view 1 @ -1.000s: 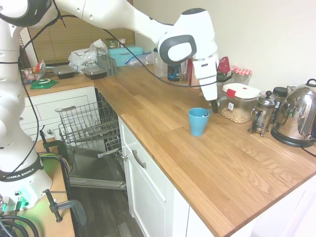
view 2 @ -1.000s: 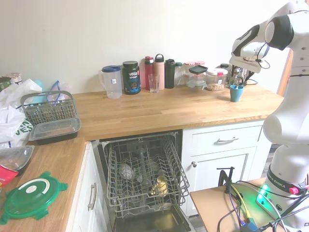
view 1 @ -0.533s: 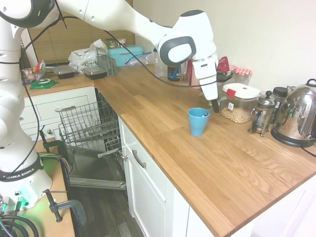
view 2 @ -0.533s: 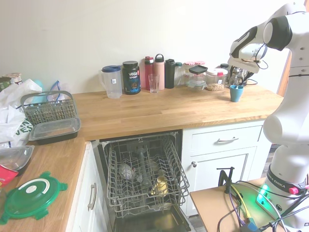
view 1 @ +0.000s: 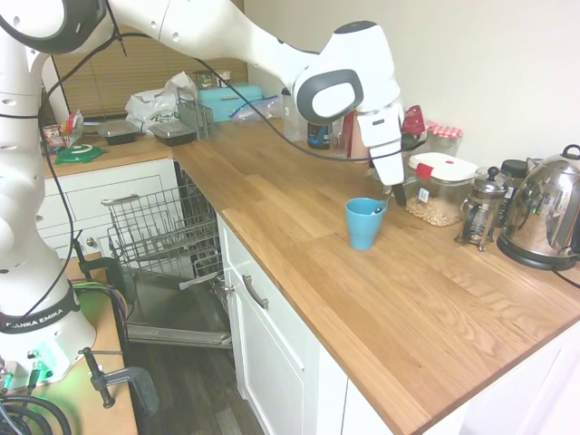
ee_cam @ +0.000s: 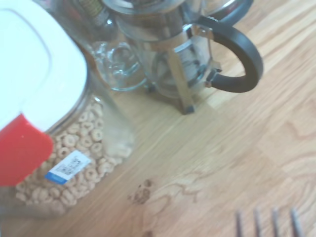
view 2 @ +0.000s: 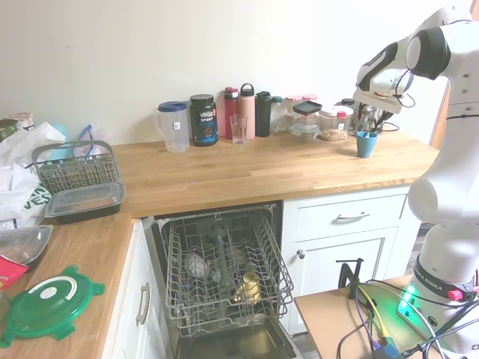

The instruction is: Put the fork in the dishwasher

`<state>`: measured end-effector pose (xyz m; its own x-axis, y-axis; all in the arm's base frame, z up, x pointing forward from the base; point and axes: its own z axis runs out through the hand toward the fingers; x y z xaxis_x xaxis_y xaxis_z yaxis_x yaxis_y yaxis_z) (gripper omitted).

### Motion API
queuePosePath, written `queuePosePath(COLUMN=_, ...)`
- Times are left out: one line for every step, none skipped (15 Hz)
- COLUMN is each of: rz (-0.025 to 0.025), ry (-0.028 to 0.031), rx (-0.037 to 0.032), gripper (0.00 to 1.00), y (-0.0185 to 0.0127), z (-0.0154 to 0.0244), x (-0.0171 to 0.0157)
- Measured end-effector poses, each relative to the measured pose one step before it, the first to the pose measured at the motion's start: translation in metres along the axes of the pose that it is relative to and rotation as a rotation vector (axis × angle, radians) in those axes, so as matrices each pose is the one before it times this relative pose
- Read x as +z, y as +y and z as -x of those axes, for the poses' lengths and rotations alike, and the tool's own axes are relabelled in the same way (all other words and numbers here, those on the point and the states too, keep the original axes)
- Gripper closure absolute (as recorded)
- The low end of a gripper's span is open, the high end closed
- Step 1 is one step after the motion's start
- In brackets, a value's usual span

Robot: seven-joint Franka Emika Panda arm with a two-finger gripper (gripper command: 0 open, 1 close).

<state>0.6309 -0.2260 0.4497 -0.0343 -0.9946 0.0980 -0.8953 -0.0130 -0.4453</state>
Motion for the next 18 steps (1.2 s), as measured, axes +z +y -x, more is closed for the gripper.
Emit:
queuePosePath(rz=0.0013, ry=-0.00143, rx=-0.00372, gripper=1.0, y=-0.00106, z=0.00229, x=0.00199)
queuePosePath(rz=0.00307, ry=-0.00149, rx=-0.00371, gripper=1.0, y=-0.00091, z=0.00225, x=0.00348)
queuePosePath(rz=0.00313, ry=-0.00042, rx=-0.00198, gripper=1.0, y=-0.00062, z=0.00089, x=0.00359)
queuePosePath(rz=0.00154, ry=0.00043, rx=-0.00127, gripper=1.0, y=-0.00077, z=0.00029, x=0.00275)
queuePosePath(rz=0.00109, ry=0.00041, rx=-0.00059, gripper=1.0, y=-0.00049, z=-0.00002, x=0.00186)
queuePosePath(rz=-0.00018, ry=0.00034, rx=0.00019, gripper=1.0, y=-0.00031, z=-0.00026, x=0.00038)
queuePosePath(rz=-0.00112, ry=0.00023, rx=0.00052, gripper=1.0, y=-0.00036, z=-0.00027, x=-0.00039)
queuePosePath(rz=-0.00104, ry=0.00044, rx=0.0005, gripper=1.0, y=-0.00029, z=-0.00039, x=-0.00041)
queuePosePath(rz=-0.00109, ry=0.00081, rx=0.00095, gripper=1.0, y=-0.00009, z=-0.00073, x=-0.00033)
queuePosePath(rz=-0.00071, ry=0.00058, rx=0.00105, gripper=1.0, y=0.0001, z=-0.00058, x=-0.00009)
queuePosePath(rz=-0.00075, ry=0.00074, rx=0.00077, gripper=1.0, y=0.00006, z=-0.00053, x=-0.00014)
queuePosePath(rz=-0.00066, ry=0.00038, rx=0.00022, gripper=1.0, y=-0.00003, z=-0.00016, x=-0.00008)
queuePosePath(rz=-0.0006, ry=0.00017, rx=-0.00006, gripper=1.0, y=-0.00009, z=0.00006, x=-0.00005)
queuePosePath(rz=-0.00062, ry=0.00017, rx=-0.00018, gripper=1.0, y=-0.00011, z=0.00012, x=-0.00005)
queuePosePath(rz=-0.00093, ry=0.00012, rx=0.00035, gripper=1.0, y=-0.00009, z=-0.00002, x=-0.00008)
queuePosePath(rz=-0.00084, ry=-0.0005, rx=0.00103, gripper=1.0, y=-0.00004, z=-0.00001, x=-0.00003)
queuePosePath(rz=-0.00176, ry=-0.00056, rx=0.00068, gripper=1.0, y=-0.00004, z=-0.00006, x=-0.00012)
queuePosePath(rz=-0.00389, ry=0.00038, rx=-0.00038, gripper=1.0, y=-0.00006, z=-0.00014, x=-0.00068)
